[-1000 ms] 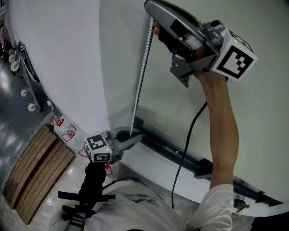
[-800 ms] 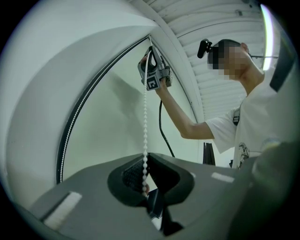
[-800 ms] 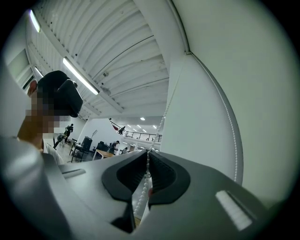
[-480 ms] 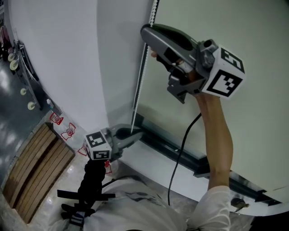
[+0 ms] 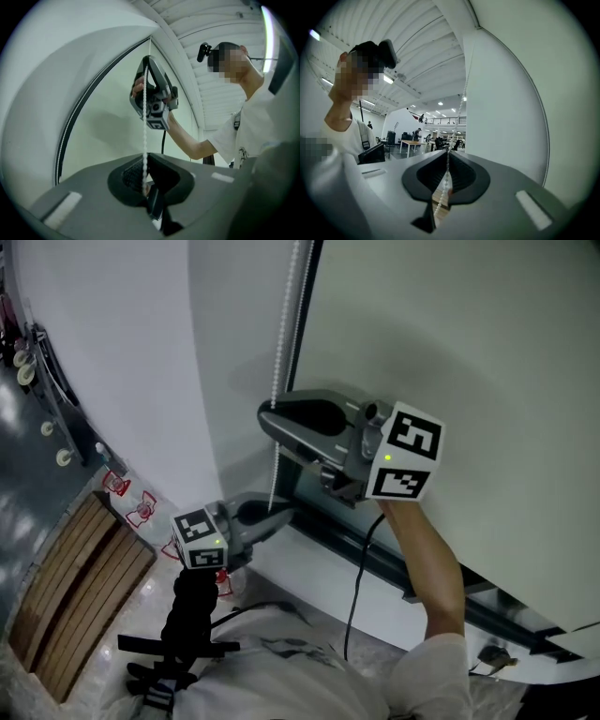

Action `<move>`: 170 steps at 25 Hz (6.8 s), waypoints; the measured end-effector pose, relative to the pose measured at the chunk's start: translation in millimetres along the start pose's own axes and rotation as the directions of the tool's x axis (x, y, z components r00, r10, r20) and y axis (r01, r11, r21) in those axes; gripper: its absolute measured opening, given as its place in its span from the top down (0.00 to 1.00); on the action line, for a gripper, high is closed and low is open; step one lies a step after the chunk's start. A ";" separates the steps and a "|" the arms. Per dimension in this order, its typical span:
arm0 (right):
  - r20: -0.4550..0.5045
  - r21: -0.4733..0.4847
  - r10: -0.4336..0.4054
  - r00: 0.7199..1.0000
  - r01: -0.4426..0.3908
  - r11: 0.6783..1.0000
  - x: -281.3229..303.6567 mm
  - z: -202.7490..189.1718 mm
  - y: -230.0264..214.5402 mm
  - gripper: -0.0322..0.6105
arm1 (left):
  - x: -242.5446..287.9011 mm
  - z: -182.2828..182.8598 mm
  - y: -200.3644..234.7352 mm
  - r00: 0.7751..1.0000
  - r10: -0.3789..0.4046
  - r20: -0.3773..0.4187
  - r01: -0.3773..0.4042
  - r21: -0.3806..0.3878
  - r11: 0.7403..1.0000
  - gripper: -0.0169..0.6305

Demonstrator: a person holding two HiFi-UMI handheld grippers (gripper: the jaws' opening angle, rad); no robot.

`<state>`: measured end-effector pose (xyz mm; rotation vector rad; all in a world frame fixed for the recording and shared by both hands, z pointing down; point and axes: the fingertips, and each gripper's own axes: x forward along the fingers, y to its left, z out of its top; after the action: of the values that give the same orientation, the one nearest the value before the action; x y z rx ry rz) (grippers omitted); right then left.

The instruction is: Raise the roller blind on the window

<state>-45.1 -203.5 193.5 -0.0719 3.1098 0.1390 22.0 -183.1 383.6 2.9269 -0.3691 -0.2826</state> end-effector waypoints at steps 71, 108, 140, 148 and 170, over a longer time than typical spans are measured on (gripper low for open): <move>0.195 -0.072 0.048 0.980 -0.035 0.997 -13.1 148.4 -28.3 0.93 | -7.0 -12.9 1.0 1.000 0.009 -0.007 -0.009 -0.013 1.000 0.98; -0.146 0.233 0.100 0.984 -0.064 0.970 -10.2 -140.3 20.1 0.93 | -2.9 -8.0 5.5 1.000 0.015 -0.023 -0.016 -0.018 1.000 0.98; 0.136 -0.131 0.102 0.986 -0.084 0.988 -11.5 105.3 -39.4 0.80 | -10.4 -18.9 2.0 1.000 0.005 -0.024 -0.005 -0.003 1.000 0.98; 0.143 -0.196 0.112 0.983 -0.082 0.977 -8.2 154.9 -44.5 0.80 | -6.8 -6.9 3.0 1.000 0.009 -0.021 -0.010 -0.005 1.000 0.98; 0.060 -0.038 0.136 0.989 -0.134 0.990 -10.4 159.9 -35.0 0.93 | -8.2 -16.2 2.0 1.000 0.010 -0.022 -0.011 -0.025 1.000 0.98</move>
<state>-28.9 -223.5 31.5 0.1403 3.0493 0.1930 17.1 -180.4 401.0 2.9004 -0.3745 -0.2515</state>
